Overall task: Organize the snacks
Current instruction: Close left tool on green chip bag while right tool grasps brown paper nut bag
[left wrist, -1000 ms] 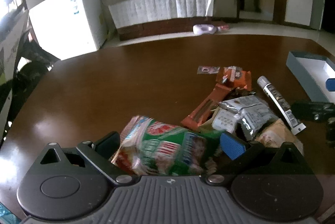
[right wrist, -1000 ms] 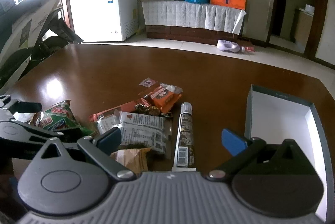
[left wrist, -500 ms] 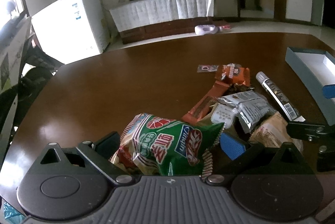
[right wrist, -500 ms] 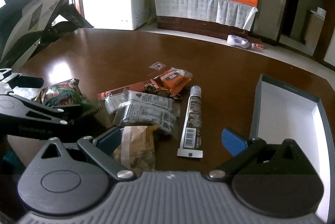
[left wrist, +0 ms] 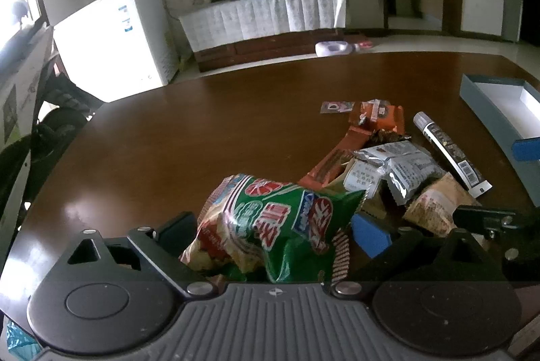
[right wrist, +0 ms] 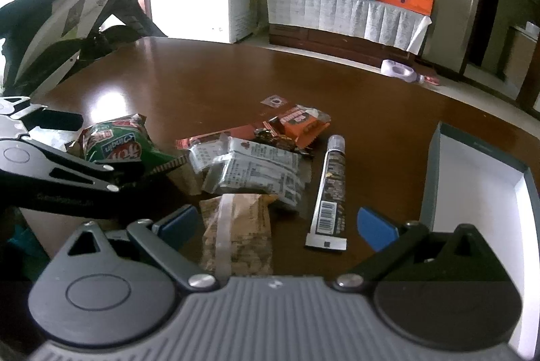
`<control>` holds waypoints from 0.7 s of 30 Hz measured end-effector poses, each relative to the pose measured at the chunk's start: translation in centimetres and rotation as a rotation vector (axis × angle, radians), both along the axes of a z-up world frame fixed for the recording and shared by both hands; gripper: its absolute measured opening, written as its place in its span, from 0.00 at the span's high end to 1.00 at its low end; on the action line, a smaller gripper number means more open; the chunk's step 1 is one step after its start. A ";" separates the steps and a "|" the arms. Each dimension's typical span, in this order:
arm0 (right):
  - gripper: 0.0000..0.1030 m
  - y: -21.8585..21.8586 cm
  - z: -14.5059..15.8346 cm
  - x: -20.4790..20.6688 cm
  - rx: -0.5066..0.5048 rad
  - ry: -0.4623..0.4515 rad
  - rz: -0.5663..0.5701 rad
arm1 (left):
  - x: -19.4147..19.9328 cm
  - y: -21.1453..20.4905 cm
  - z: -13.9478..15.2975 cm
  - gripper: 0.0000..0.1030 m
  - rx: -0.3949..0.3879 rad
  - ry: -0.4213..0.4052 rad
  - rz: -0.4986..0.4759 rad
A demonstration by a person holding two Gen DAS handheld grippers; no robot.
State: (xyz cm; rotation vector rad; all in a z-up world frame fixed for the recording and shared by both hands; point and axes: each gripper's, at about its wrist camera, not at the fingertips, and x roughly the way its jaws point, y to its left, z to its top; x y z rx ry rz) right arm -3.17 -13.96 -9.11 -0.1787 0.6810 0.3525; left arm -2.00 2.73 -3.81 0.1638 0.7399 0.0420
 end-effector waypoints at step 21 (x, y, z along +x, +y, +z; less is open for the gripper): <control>0.04 1.9 -1.8 0.0 -0.056 0.028 0.069 | -1.5 1.7 -0.7 0.06 -0.054 -0.026 -0.010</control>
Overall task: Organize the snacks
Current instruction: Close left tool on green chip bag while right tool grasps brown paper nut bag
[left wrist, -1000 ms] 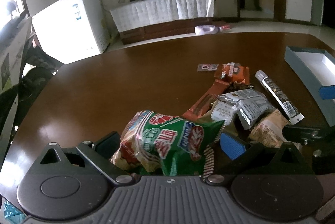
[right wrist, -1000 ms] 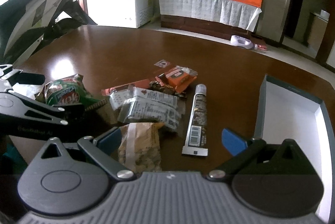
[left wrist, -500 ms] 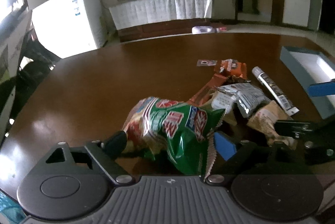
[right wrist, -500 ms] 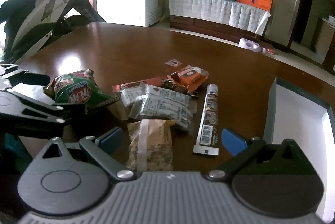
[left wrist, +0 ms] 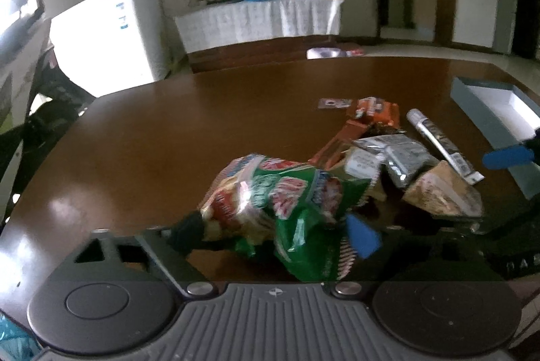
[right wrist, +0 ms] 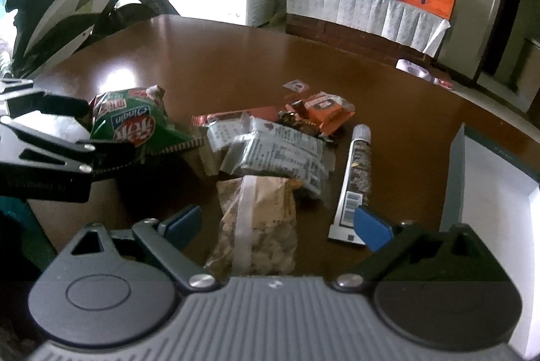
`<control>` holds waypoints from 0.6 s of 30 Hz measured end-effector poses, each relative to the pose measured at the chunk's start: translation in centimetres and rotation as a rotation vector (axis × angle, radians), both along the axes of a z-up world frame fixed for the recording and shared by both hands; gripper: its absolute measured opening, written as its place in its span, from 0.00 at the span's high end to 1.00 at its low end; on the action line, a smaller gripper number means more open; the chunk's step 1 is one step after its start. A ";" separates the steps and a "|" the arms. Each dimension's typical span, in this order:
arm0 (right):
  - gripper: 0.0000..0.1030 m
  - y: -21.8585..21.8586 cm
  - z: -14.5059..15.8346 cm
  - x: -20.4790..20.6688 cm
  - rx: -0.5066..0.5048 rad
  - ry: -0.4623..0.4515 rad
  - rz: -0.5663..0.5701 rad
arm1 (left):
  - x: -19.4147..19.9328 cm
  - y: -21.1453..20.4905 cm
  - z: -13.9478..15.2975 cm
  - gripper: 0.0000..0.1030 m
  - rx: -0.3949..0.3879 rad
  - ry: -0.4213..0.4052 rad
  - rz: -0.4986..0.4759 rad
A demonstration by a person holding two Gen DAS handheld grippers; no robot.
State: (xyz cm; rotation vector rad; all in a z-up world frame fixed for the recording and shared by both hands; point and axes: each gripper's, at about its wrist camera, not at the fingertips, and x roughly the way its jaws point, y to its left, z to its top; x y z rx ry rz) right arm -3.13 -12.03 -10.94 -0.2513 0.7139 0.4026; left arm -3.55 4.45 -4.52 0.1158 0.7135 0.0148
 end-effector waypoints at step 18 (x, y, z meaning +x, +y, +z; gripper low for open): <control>0.07 1.1 -2.2 1.1 -0.060 0.017 0.009 | 2.3 2.4 -0.7 0.00 -0.178 -0.016 0.112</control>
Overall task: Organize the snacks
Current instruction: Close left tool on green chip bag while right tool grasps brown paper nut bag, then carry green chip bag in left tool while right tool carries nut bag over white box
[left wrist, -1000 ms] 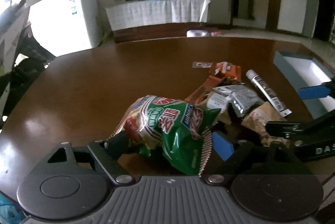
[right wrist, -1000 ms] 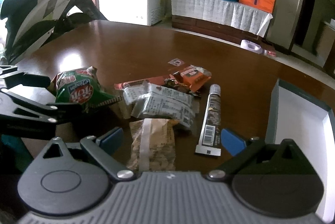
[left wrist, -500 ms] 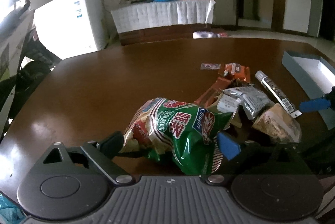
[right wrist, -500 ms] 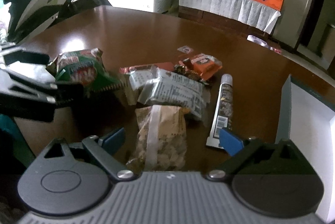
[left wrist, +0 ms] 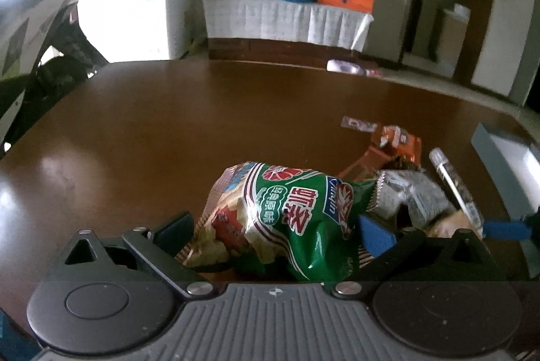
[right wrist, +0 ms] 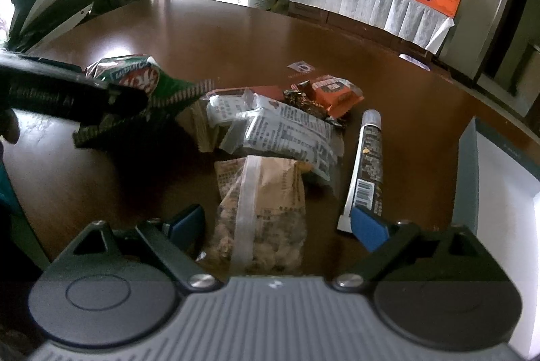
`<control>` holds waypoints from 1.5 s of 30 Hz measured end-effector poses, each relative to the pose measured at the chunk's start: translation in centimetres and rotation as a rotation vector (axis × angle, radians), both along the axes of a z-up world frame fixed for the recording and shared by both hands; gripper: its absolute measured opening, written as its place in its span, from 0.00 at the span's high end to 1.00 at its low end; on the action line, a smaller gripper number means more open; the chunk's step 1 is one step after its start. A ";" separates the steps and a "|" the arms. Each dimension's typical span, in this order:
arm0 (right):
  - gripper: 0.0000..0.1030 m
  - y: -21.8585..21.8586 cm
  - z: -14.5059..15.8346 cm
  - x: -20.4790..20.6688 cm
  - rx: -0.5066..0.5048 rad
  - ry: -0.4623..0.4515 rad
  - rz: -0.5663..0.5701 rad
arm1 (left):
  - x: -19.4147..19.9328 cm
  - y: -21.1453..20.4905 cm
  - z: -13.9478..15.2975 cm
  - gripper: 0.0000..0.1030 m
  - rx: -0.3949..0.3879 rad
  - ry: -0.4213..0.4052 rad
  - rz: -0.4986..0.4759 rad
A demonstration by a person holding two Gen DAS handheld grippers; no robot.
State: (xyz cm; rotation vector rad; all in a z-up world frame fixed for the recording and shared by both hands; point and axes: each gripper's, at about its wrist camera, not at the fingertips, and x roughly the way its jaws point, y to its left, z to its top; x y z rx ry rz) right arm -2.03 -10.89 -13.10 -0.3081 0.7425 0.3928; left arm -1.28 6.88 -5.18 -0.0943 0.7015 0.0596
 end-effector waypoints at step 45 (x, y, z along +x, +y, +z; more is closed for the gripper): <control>0.52 -2.6 3.3 -0.5 0.214 0.005 -0.045 | -0.7 -2.8 2.3 0.34 0.120 -0.120 -0.126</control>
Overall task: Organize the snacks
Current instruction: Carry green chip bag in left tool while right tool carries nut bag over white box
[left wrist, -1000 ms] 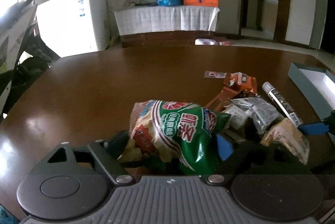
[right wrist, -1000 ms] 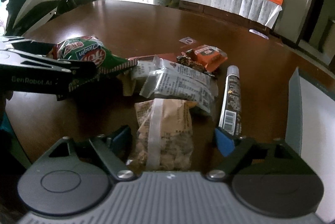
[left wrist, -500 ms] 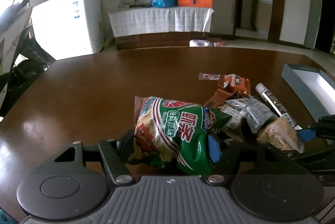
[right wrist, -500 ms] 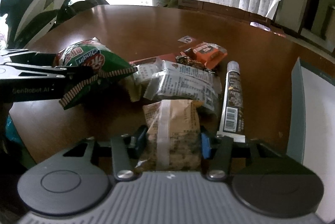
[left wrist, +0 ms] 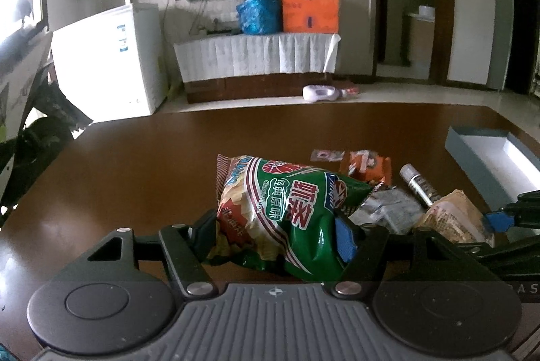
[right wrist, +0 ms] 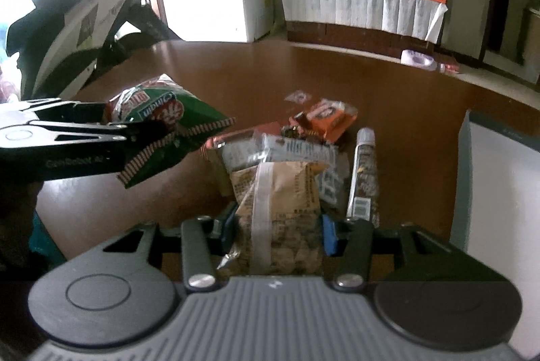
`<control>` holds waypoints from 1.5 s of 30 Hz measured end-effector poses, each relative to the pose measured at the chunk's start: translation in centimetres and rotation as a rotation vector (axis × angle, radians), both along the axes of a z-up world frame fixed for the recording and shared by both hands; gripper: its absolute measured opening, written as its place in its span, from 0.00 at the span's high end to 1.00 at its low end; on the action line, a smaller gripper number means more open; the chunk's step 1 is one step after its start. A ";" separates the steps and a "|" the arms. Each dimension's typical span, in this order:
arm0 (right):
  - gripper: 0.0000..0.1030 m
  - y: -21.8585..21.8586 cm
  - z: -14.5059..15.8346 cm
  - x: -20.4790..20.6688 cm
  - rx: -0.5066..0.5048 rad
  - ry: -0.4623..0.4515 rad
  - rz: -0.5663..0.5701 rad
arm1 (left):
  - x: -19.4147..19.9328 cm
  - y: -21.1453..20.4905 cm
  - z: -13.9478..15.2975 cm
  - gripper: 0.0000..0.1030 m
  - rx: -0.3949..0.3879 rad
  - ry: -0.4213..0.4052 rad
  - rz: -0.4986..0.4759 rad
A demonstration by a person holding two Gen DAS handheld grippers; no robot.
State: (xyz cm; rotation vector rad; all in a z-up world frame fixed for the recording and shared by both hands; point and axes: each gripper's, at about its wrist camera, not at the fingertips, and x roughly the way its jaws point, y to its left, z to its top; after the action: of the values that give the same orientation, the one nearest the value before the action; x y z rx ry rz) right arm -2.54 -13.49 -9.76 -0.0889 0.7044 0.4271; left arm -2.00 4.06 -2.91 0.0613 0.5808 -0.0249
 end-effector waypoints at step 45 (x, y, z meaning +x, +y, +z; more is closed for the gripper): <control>0.52 -20.7 3.4 -4.8 0.066 -0.103 -0.477 | 3.8 -17.9 -1.0 0.33 -0.040 -0.001 -0.297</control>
State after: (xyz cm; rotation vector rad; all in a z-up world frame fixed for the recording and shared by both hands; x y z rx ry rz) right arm -7.31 -34.22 -6.36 0.1184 0.5863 -0.0119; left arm 1.82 -13.83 -3.87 0.1084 0.5660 -0.3251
